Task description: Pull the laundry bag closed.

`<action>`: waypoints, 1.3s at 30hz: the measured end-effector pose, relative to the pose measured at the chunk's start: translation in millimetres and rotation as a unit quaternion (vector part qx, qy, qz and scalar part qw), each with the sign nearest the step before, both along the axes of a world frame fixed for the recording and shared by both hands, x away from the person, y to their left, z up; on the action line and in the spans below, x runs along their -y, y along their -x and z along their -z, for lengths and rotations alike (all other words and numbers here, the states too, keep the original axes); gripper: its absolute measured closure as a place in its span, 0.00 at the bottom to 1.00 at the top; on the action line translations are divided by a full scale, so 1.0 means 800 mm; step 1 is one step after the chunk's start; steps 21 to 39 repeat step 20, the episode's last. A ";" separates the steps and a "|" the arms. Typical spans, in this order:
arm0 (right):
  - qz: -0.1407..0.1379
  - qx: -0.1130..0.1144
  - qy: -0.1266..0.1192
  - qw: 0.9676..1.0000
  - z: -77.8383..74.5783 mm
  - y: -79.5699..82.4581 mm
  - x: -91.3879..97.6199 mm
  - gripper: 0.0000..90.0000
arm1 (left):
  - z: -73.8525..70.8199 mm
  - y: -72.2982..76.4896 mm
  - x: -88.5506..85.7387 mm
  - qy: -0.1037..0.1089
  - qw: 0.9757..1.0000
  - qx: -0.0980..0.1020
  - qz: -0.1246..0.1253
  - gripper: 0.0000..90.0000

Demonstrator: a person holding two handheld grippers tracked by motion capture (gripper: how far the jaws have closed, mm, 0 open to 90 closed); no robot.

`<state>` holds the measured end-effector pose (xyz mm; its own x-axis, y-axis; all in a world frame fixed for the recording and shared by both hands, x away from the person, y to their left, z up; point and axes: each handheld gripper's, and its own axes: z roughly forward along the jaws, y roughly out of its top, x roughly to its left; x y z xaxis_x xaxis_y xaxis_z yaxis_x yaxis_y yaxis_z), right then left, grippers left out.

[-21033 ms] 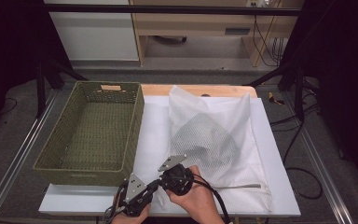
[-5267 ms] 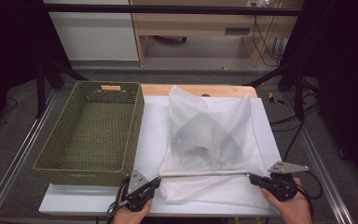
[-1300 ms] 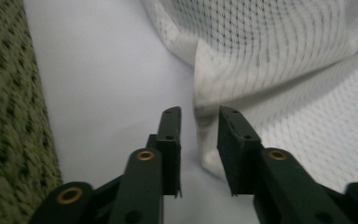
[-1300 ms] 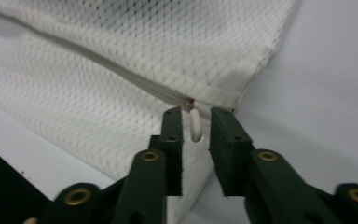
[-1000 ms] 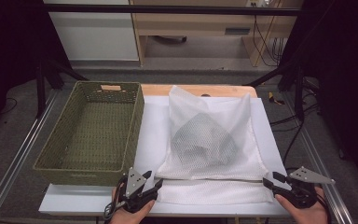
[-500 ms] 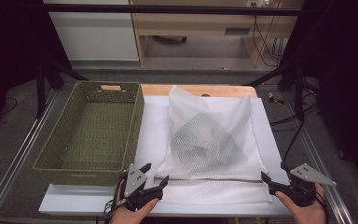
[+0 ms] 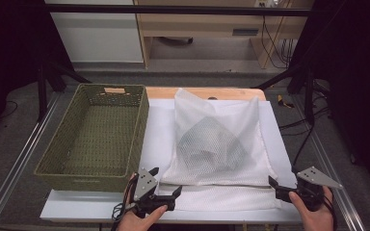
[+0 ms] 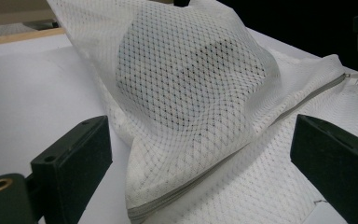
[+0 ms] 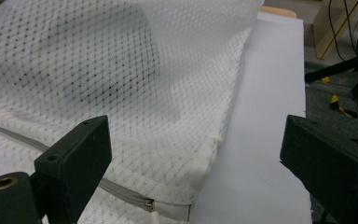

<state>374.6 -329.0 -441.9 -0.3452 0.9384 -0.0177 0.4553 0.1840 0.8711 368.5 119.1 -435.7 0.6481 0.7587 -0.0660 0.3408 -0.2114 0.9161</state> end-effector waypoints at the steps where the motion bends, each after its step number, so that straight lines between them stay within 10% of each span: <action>1: 0.002 -0.003 0.003 1.000 0.002 -0.002 0.000 0.10 | 0.001 0.000 0.000 0.000 1.000 -0.002 0.000 0.05; 7: 0.031 -0.035 0.027 0.999 0.017 -0.023 0.001 0.17 | 0.010 -0.009 0.000 -0.003 1.000 -0.010 0.006 0.05; 20: 0.054 -0.022 0.032 0.998 0.033 -0.030 0.007 0.16 | 0.030 -0.060 0.021 -0.040 0.998 -0.024 -0.037 0.06; 39: 0.054 -0.022 0.032 0.998 0.033 -0.030 0.007 0.16 | 0.030 -0.060 0.021 -0.040 0.998 -0.024 -0.037 0.06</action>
